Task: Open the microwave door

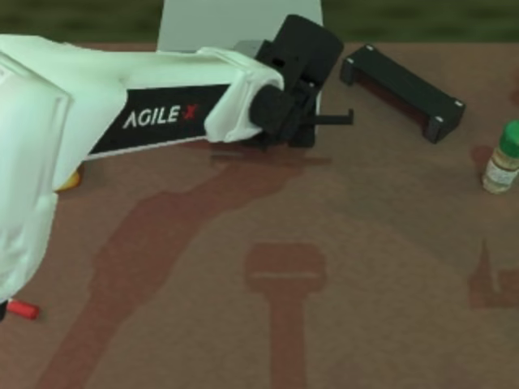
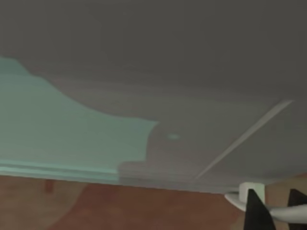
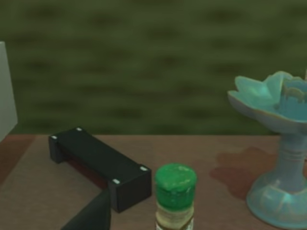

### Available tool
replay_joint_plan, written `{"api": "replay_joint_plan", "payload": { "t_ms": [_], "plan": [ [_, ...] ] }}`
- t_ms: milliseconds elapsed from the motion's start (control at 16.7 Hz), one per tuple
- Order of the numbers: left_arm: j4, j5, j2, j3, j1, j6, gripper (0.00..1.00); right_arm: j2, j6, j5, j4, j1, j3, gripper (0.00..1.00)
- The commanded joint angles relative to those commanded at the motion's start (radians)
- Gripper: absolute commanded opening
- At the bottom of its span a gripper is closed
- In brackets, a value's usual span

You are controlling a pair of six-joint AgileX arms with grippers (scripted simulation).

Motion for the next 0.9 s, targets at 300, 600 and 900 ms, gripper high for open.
{"api": "replay_joint_plan", "payload": {
  "t_ms": [300,600,900],
  "plan": [
    [0.000,0.000,0.000,0.000,0.000,0.000,0.00,0.000,0.000,0.000,0.000,0.000,0.000,1.00],
    [0.000,0.000,0.000,0.000,0.000,0.000,0.00,0.000,0.000,0.000,0.000,0.000,0.000,1.00],
    [0.019,0.016,-0.017,-0.027,-0.001,0.019,0.00,0.000,0.000,0.000,0.000,0.000,0.000,1.00]
  ]
}}
